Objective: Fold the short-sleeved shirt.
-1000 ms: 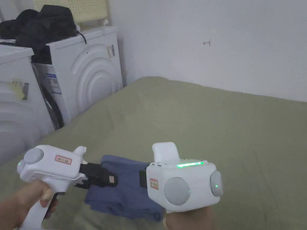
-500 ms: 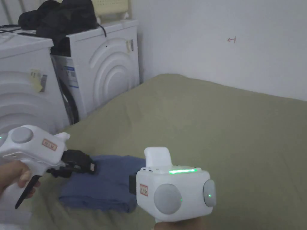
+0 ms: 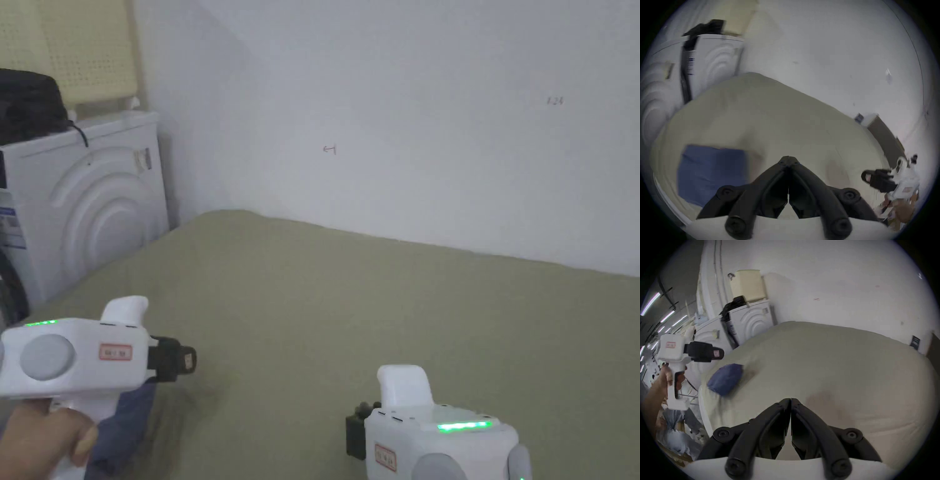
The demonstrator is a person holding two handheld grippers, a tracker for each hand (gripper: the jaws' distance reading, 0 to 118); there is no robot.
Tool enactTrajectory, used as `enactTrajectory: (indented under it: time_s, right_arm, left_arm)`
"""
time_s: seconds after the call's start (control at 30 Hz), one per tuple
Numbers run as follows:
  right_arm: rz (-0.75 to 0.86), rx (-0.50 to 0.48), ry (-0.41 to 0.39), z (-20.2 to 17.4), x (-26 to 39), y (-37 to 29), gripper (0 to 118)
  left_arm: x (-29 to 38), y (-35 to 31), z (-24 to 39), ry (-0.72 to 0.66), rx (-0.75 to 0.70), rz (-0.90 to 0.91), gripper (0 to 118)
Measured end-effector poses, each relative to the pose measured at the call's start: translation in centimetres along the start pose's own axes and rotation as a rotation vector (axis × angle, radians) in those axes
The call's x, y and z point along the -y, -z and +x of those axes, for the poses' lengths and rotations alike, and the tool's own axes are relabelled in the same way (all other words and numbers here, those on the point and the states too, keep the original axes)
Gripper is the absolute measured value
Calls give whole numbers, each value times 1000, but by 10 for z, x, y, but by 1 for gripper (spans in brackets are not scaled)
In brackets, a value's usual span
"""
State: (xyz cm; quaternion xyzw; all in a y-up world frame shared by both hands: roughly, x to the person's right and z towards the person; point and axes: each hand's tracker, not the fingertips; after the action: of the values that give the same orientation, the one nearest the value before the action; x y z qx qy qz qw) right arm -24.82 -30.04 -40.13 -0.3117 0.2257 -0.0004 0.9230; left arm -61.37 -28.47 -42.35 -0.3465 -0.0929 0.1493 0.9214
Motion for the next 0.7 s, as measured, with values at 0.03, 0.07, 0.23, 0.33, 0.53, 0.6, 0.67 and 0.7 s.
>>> enactTrajectory:
  time_s: [0.03,0.07,0.23,0.33,0.53,0.6,0.67,0.7]
  right_arm:
    - [5,29,10,20,4,-15,6]
    - [20,49,21,43,8,-31,6]
    - [74,260,59,148,32,-123,6]
    - [124,369,75,196,49,-174,6]
    - [163,492,111,243,75,-244,6]
    - [178,518,120,248,79,-257,6]
    - [195,525,131,250,80,-264,6]
    - [202,526,135,249,81,-267,6]
  left_arm:
    - [8,11,30,46,24,16,0]
    - [16,22,63,88,41,27,0]
    - [60,32,229,177,106,134,0]
    - [93,30,295,187,123,155,0]
    - [127,22,364,259,114,160,0]
    - [130,15,369,262,121,165,0]
    - [127,12,372,262,114,174,0]
    - [126,8,372,263,105,176,0]
